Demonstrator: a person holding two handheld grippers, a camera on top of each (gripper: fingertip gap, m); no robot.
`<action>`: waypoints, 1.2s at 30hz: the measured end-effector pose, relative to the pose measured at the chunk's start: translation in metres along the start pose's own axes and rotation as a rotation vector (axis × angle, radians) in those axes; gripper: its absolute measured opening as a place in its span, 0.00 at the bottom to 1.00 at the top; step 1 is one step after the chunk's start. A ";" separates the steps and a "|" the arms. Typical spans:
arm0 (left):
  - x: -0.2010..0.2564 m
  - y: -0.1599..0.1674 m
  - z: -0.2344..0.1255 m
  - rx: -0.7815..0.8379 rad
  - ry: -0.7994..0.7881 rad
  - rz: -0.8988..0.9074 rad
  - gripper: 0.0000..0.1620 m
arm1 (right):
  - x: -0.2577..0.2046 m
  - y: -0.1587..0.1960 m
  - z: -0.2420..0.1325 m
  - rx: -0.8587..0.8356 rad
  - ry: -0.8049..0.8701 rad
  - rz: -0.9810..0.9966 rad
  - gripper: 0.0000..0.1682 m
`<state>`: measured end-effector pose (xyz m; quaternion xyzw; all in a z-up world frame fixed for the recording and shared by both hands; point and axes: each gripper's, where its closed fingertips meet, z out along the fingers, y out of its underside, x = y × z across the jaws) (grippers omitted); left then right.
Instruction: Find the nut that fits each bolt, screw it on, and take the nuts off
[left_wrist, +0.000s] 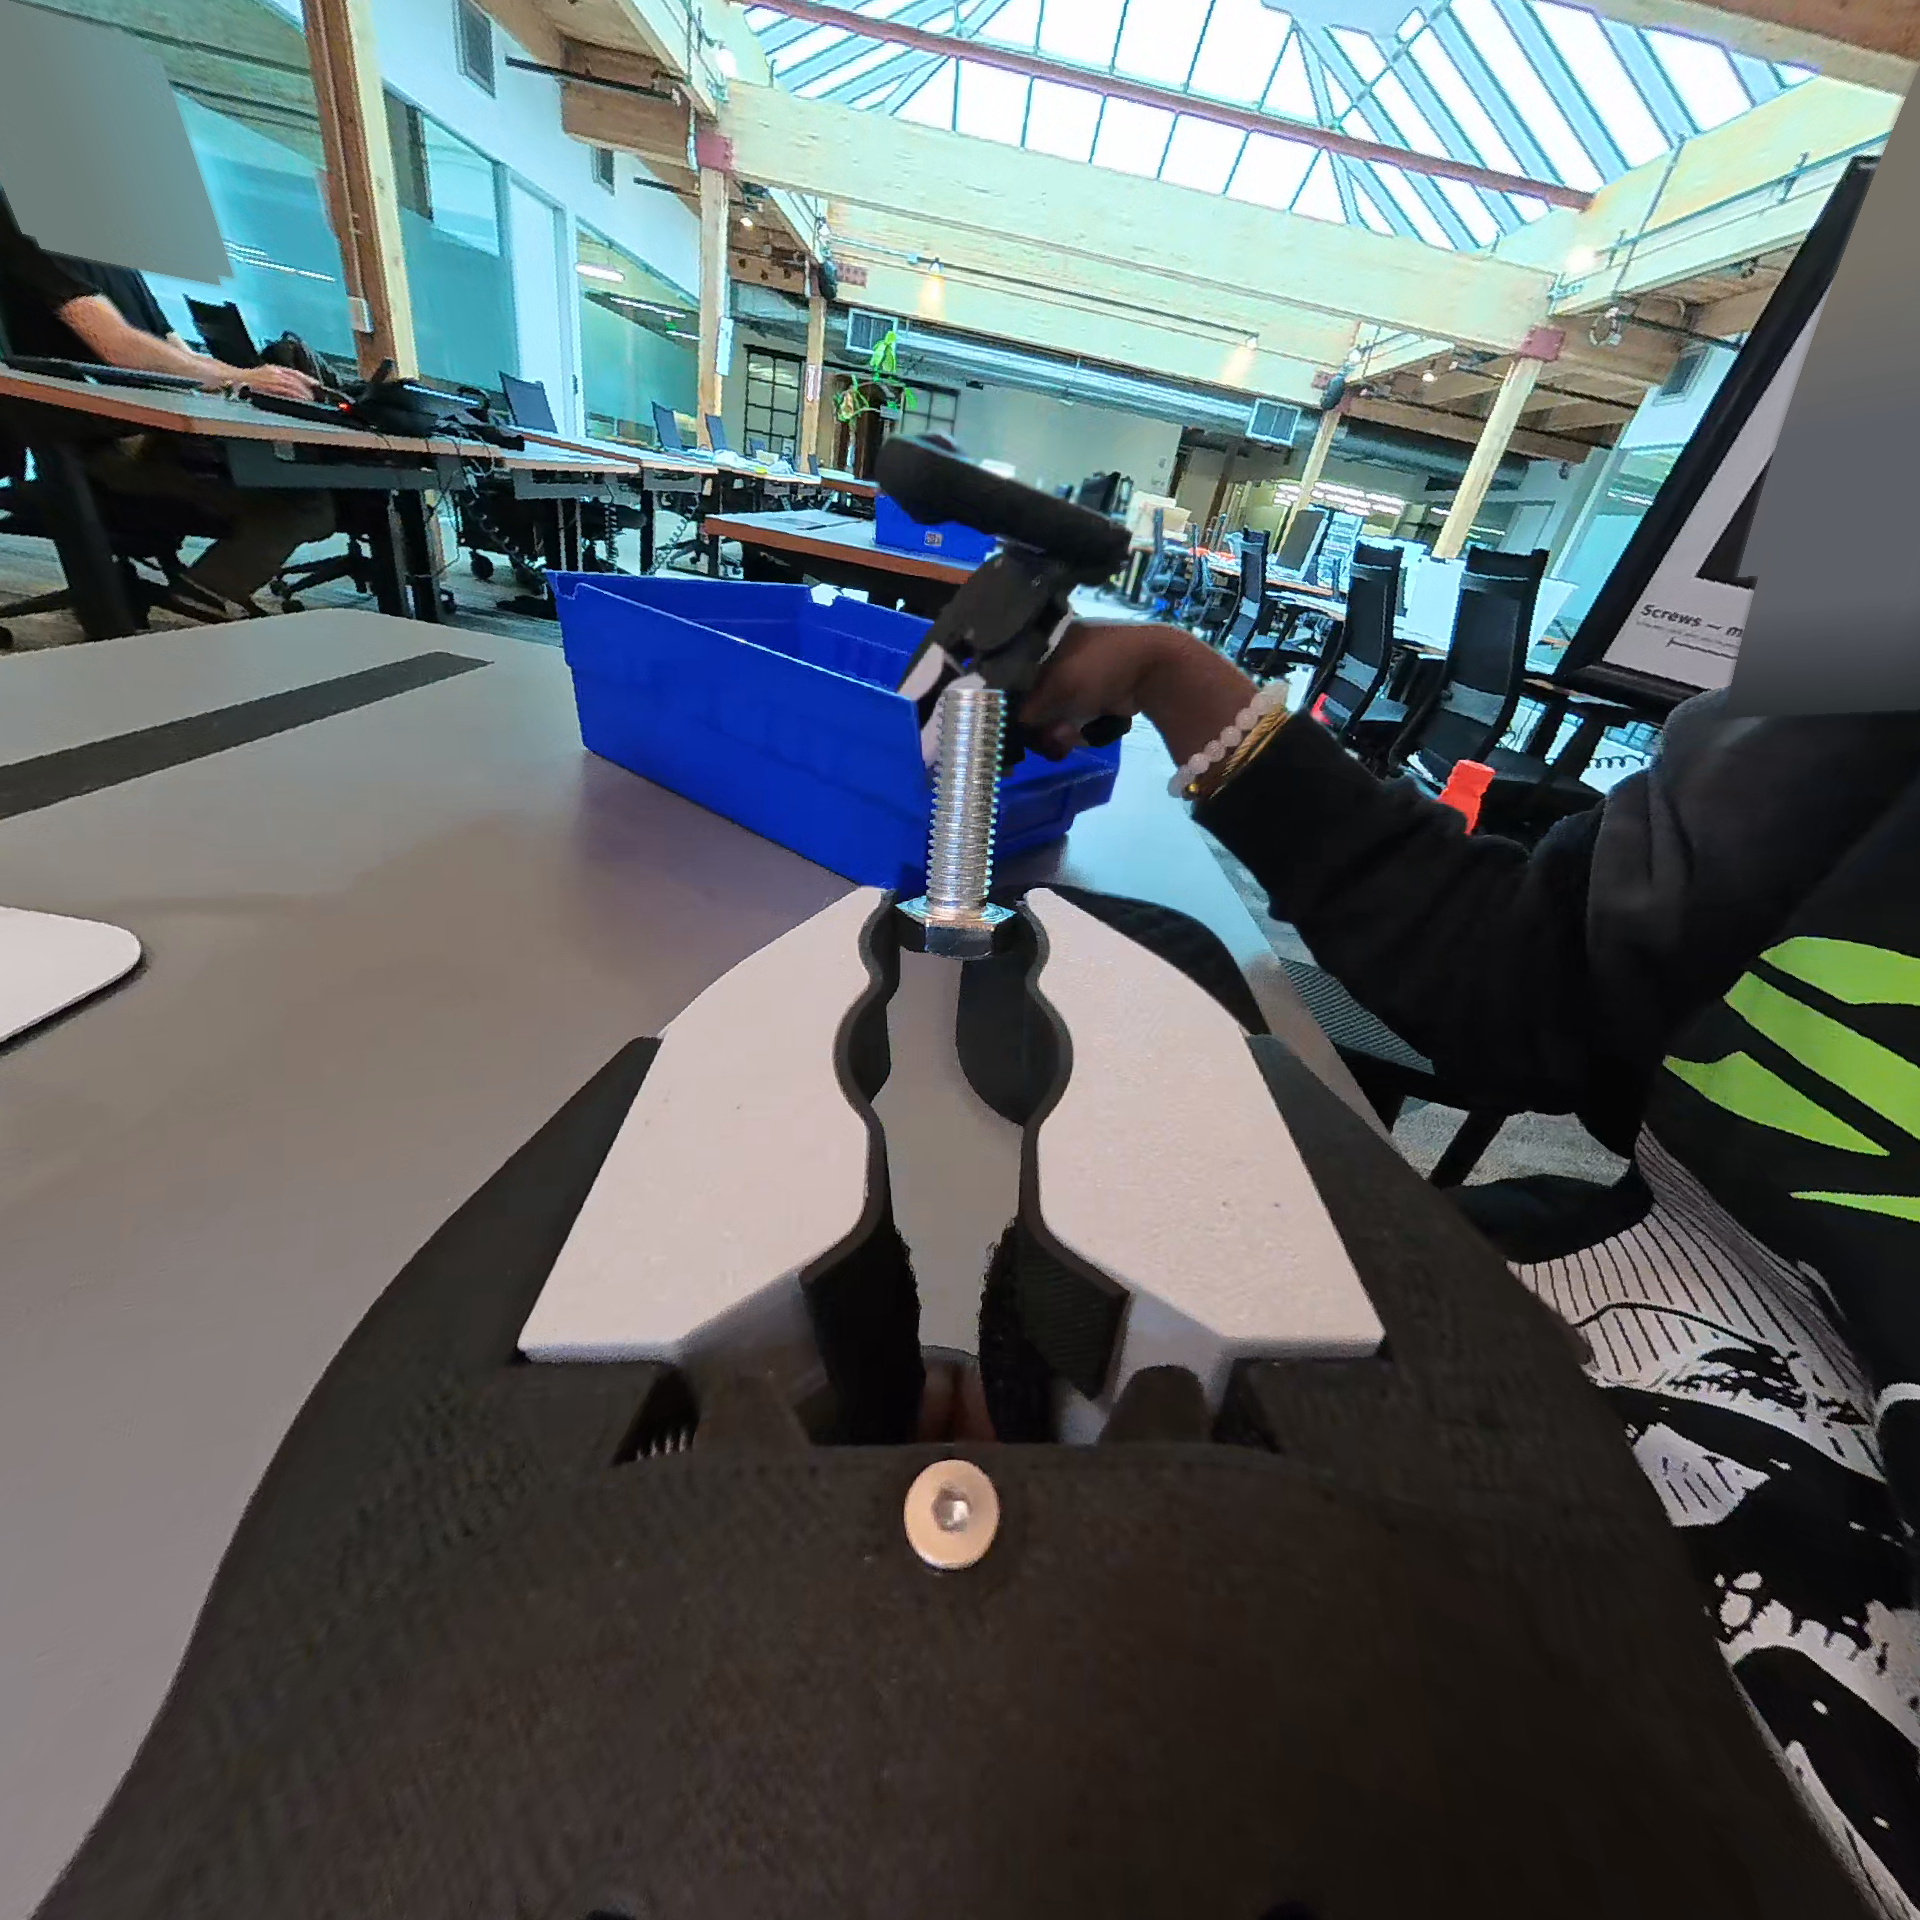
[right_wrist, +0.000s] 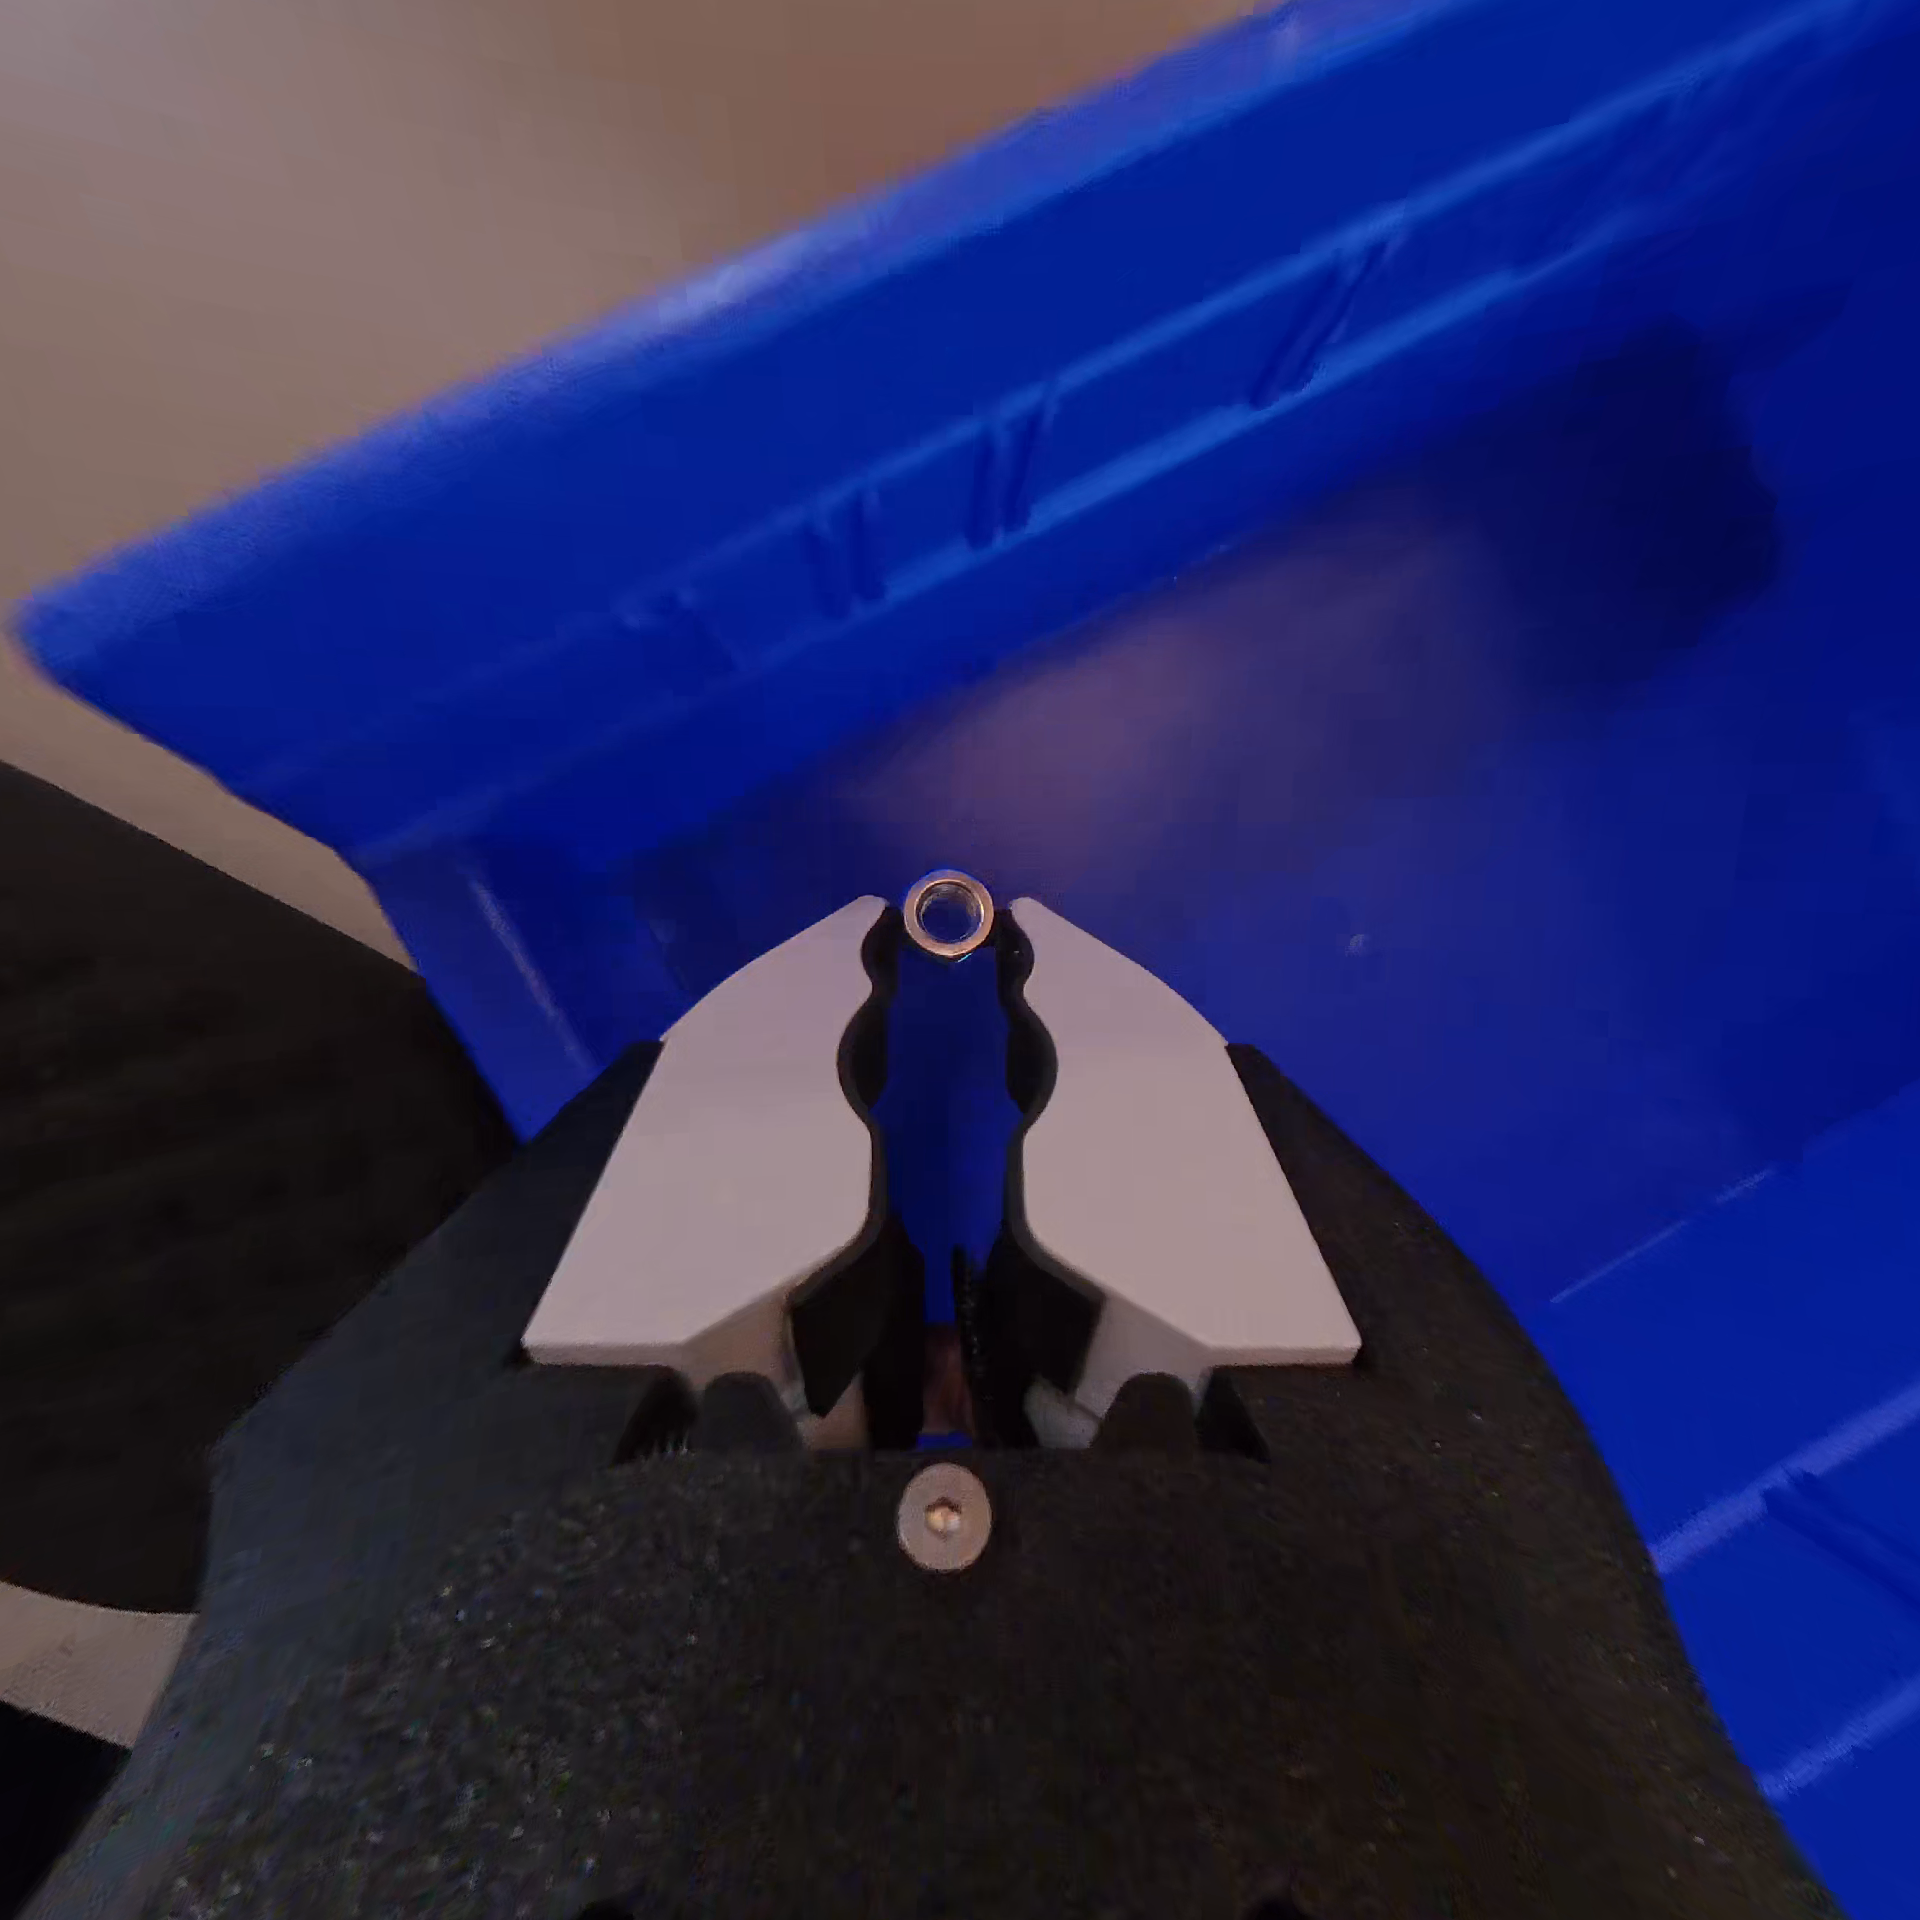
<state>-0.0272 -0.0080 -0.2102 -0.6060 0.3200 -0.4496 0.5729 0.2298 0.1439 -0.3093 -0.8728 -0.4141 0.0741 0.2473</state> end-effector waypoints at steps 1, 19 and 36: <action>-0.001 0.001 0.000 -0.004 -0.004 0.003 0.13 | 0.000 0.004 0.005 -0.024 -0.011 0.003 0.11; -0.007 0.021 0.006 -0.138 -0.116 0.200 0.13 | -0.139 -0.116 -0.106 0.773 -0.219 -0.047 0.19; 0.001 0.026 0.009 -0.181 -0.079 0.220 0.13 | -0.283 -0.153 -0.064 0.742 -0.539 -0.288 0.06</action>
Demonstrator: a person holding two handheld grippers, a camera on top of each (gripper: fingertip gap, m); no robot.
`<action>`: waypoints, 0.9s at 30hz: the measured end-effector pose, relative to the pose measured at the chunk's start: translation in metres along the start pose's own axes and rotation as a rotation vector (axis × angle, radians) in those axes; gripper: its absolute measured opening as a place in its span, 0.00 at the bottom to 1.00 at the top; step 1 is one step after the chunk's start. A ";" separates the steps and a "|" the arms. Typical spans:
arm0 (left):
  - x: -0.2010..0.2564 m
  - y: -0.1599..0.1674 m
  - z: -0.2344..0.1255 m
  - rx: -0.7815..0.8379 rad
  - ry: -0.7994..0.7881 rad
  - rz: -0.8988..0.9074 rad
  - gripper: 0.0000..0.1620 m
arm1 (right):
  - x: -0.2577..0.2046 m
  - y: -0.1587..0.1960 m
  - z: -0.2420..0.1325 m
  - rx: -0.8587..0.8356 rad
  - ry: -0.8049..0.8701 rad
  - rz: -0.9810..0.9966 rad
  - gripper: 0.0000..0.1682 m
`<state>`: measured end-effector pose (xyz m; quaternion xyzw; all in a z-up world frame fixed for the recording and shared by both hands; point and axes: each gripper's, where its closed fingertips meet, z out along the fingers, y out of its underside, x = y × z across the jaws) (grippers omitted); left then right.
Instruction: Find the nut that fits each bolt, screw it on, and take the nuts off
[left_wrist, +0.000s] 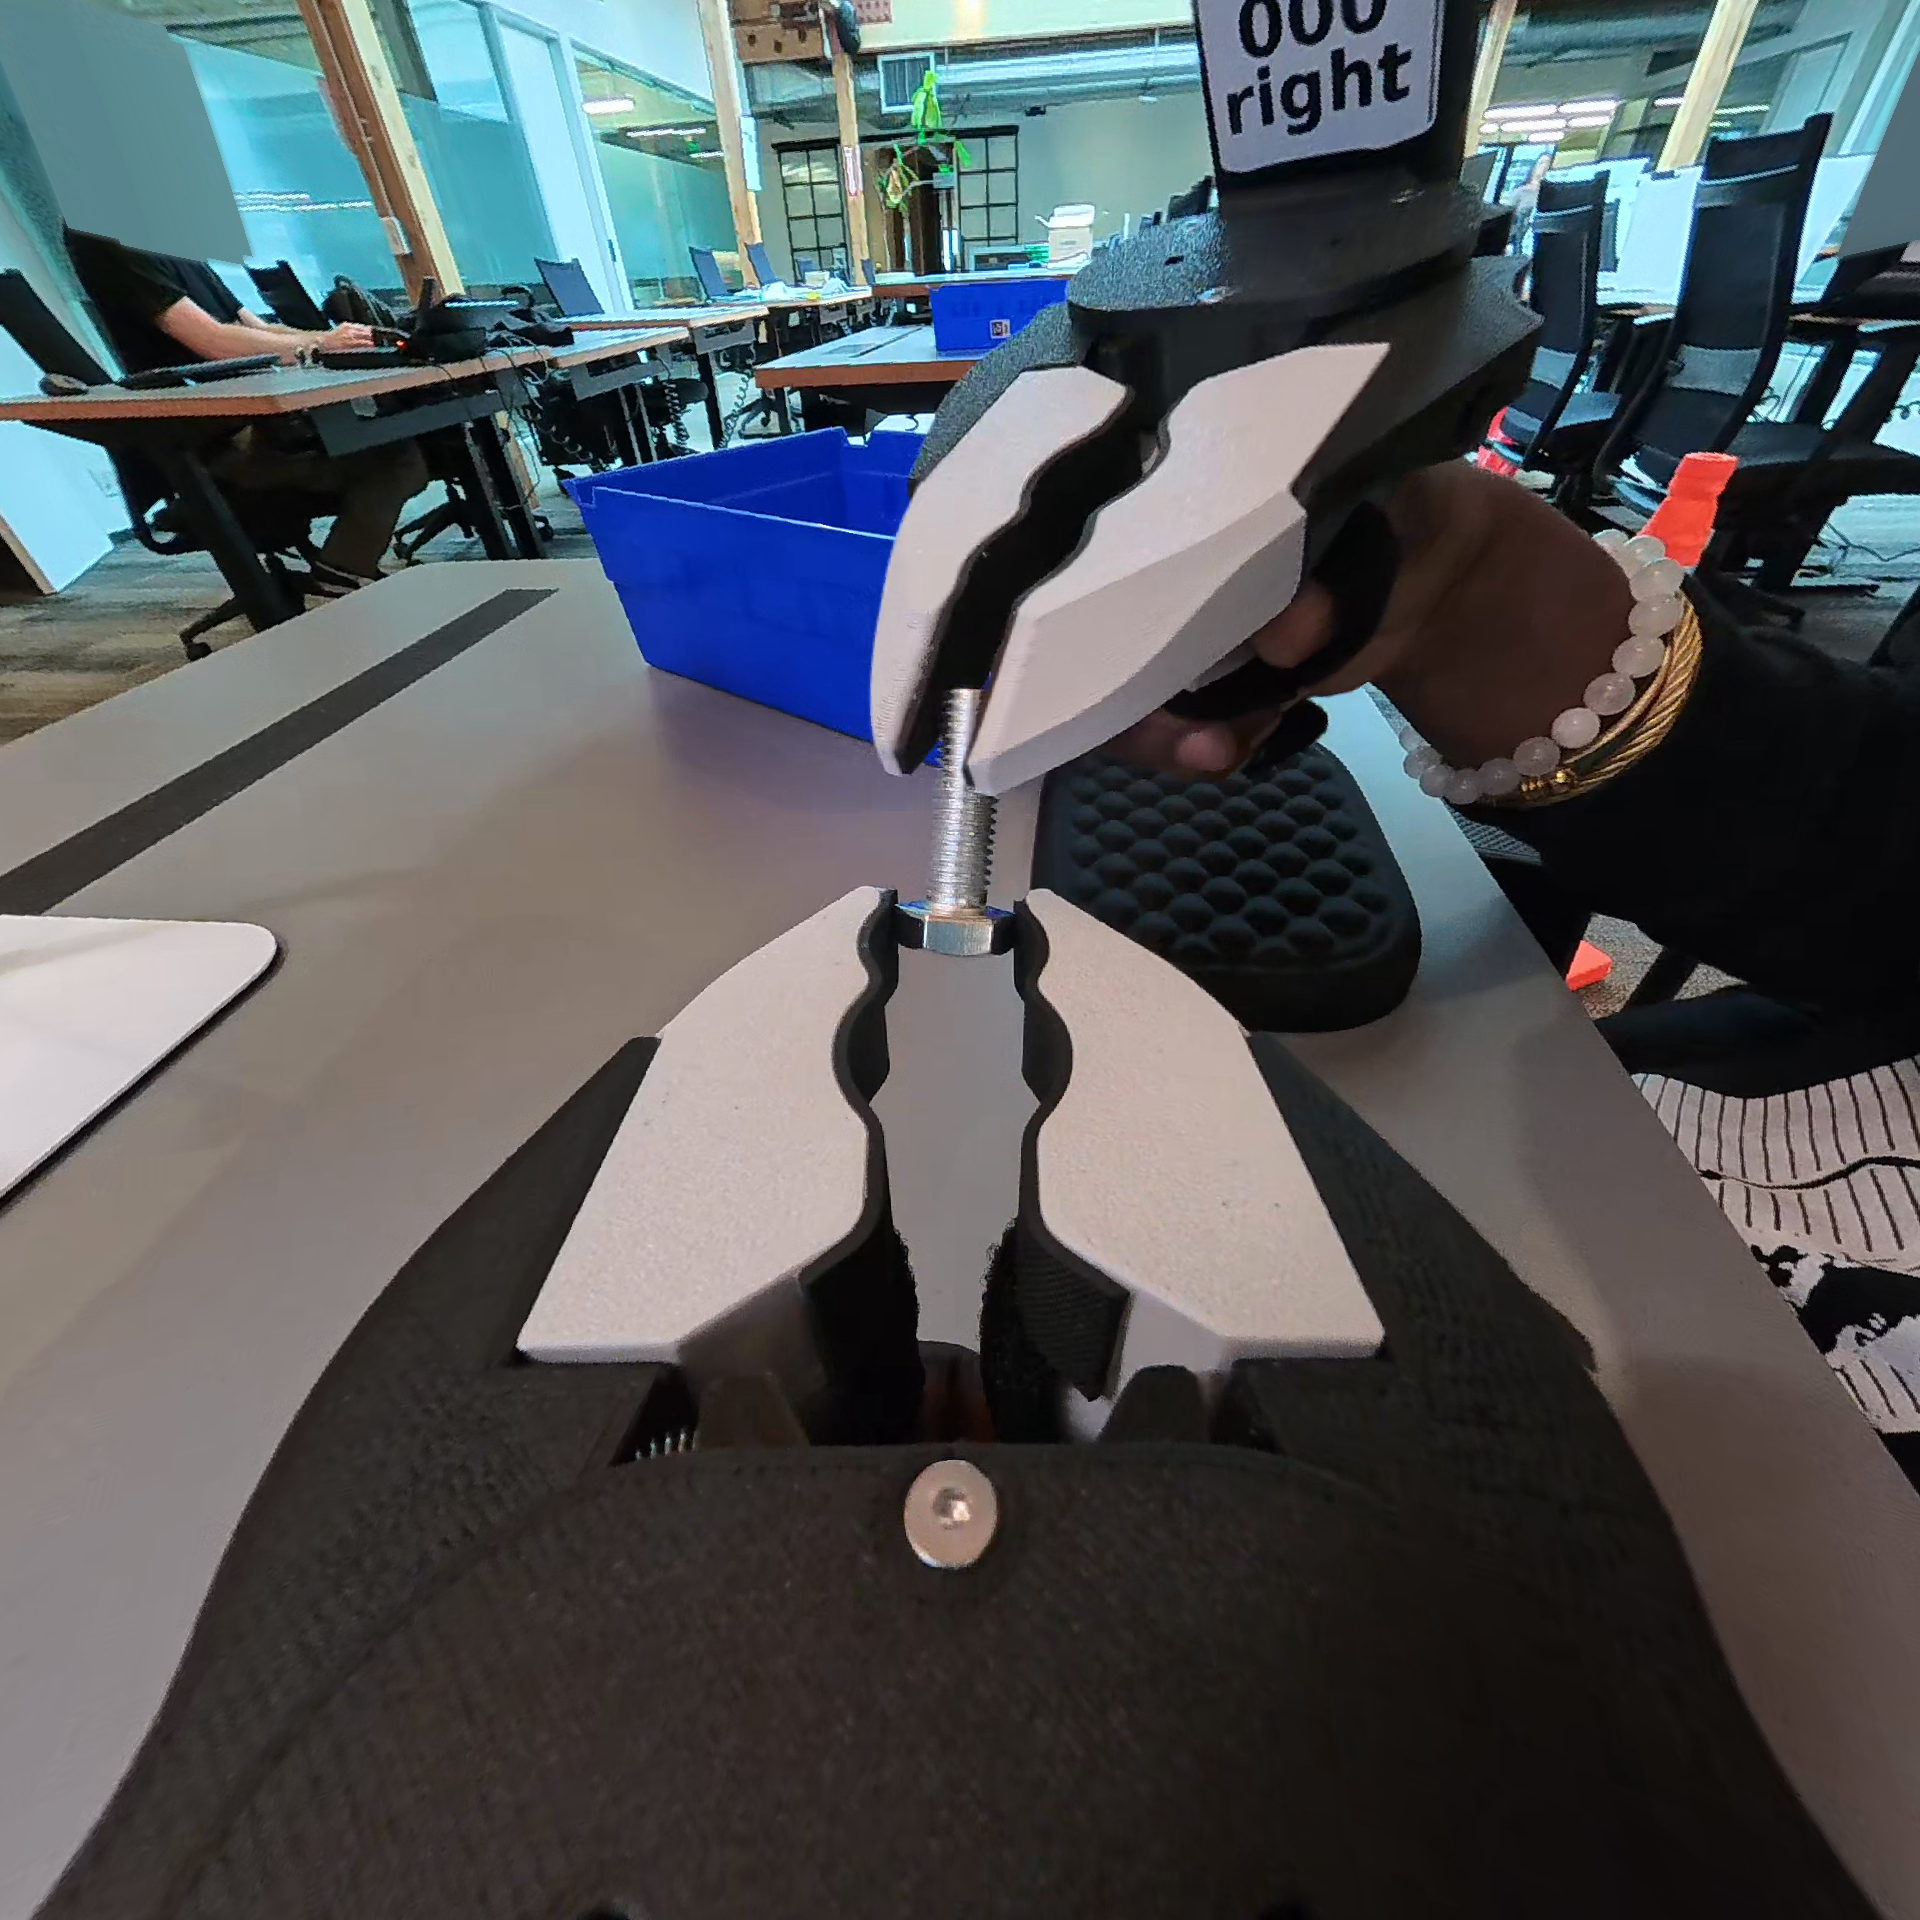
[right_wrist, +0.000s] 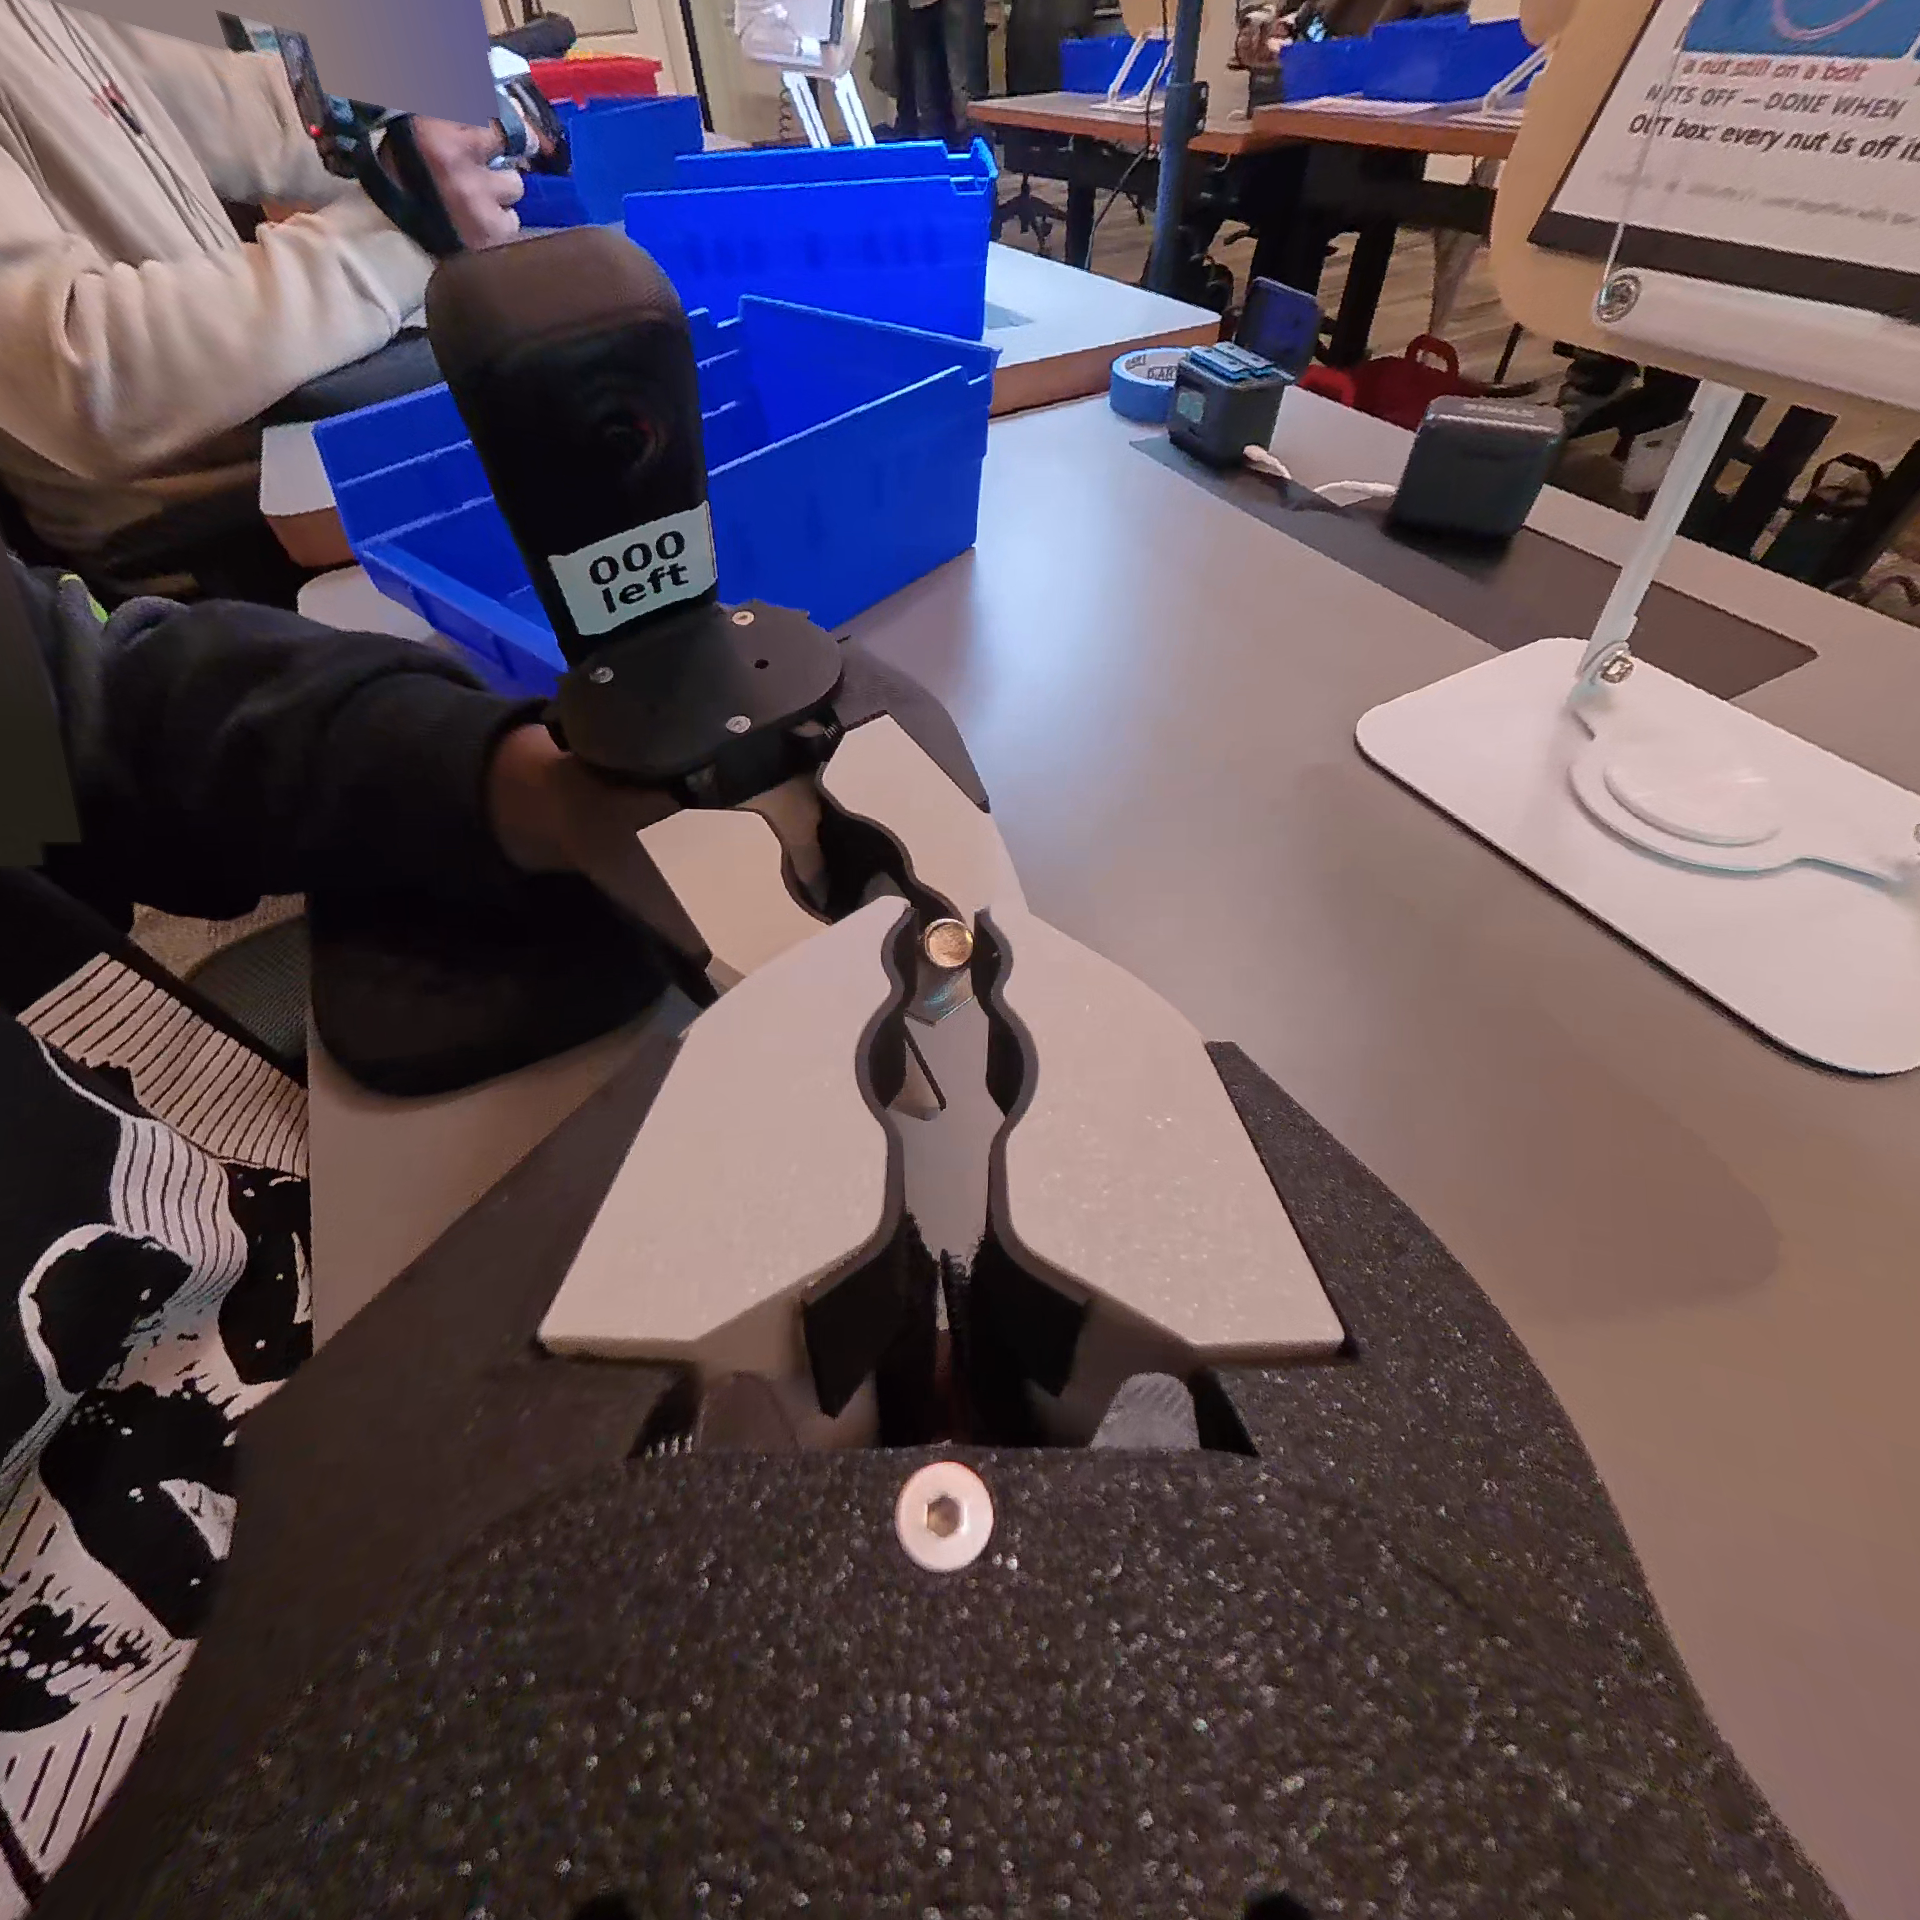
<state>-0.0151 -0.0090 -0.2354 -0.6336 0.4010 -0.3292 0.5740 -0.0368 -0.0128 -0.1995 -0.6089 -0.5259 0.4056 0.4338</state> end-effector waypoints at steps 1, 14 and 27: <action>0.001 0.000 0.000 -0.002 0.002 0.001 0.13 | 0.000 0.000 -0.001 -0.001 0.000 -0.005 0.06; -0.019 -0.022 -0.005 0.206 -0.096 -0.037 0.54 | 0.092 -0.022 -0.126 0.004 0.540 -0.043 0.06; -0.018 -0.005 0.002 0.096 -0.110 0.034 0.55 | 0.251 0.095 -0.252 -0.408 0.966 0.354 0.06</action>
